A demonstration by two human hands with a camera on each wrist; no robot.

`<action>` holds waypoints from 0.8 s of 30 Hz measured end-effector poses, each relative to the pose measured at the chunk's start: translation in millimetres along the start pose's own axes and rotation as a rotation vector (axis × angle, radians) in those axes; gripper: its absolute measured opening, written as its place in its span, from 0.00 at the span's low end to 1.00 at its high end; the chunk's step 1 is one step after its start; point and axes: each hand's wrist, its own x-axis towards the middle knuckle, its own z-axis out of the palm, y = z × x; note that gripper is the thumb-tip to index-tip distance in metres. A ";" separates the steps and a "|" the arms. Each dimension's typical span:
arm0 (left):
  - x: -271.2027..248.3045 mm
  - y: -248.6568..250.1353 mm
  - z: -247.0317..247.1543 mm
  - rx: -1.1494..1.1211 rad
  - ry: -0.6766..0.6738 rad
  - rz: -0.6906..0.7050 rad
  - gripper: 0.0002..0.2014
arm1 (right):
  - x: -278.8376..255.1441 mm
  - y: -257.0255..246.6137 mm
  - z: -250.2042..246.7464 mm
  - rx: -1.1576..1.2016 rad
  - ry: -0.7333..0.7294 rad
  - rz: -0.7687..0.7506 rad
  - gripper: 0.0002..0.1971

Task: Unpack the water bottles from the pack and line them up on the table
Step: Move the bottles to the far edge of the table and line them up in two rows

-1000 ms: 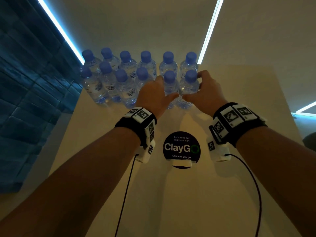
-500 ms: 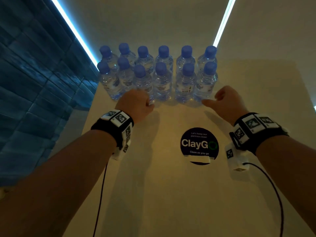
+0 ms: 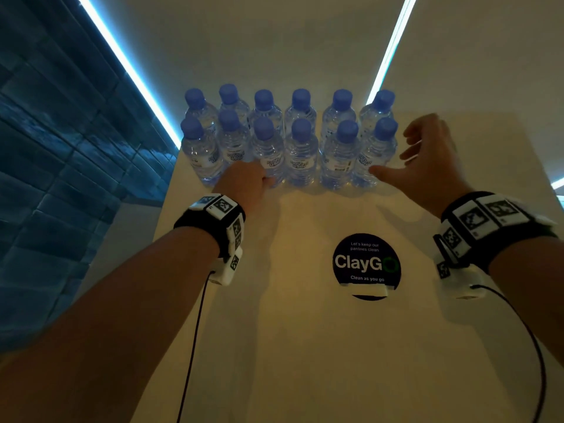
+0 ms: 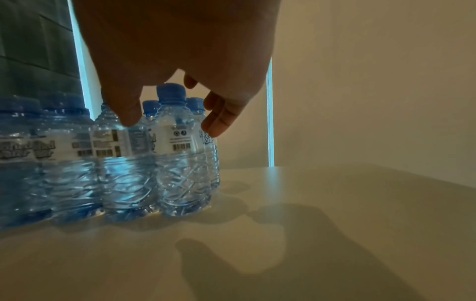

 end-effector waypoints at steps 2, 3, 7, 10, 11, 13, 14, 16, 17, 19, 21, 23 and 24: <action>1.3 0.4 -2.1 -0.019 0.005 -0.013 0.15 | -0.5 6.5 5.0 0.072 -0.026 0.104 0.42; 1.3 1.0 -2.9 -0.028 0.000 -0.021 0.15 | 0.3 9.9 7.9 0.120 -0.042 0.168 0.46; -12.7 3.2 -11.1 -0.041 0.050 -0.062 0.20 | 12.2 20.3 16.5 0.292 -0.163 0.414 0.62; -39.4 -9.9 -29.7 -0.084 0.383 -0.073 0.19 | 29.6 21.6 17.9 0.355 -0.276 0.499 0.64; -48.5 -20.7 -36.0 -0.138 0.512 -0.101 0.18 | 35.2 19.5 17.6 0.399 -0.311 0.510 0.63; -60.4 -49.2 -41.7 -0.254 0.688 -0.188 0.22 | 43.3 14.4 18.6 0.516 -0.389 0.519 0.60; -64.0 -63.7 -41.3 -0.292 0.720 -0.229 0.26 | 44.6 11.5 19.3 0.544 -0.422 0.505 0.60; -65.9 -89.1 -34.4 -0.336 0.662 -0.313 0.36 | 45.5 7.6 22.7 0.542 -0.451 0.480 0.63; -64.7 -97.5 -30.9 -0.367 0.578 -0.364 0.42 | 45.7 6.2 23.9 0.546 -0.453 0.477 0.63; -60.4 -105.6 -25.3 -0.446 0.387 -0.454 0.54 | 44.8 1.1 24.3 0.558 -0.445 0.482 0.59; -54.0 -105.8 -21.2 -0.476 0.297 -0.468 0.57 | 44.0 -2.5 24.0 0.548 -0.440 0.493 0.55; -48.1 -102.9 -18.9 -0.495 0.294 -0.441 0.56 | 42.7 -6.0 23.9 0.525 -0.435 0.484 0.53; -45.4 -100.6 -18.7 -0.501 0.297 -0.441 0.55 | 42.2 -8.0 23.8 0.514 -0.430 0.481 0.53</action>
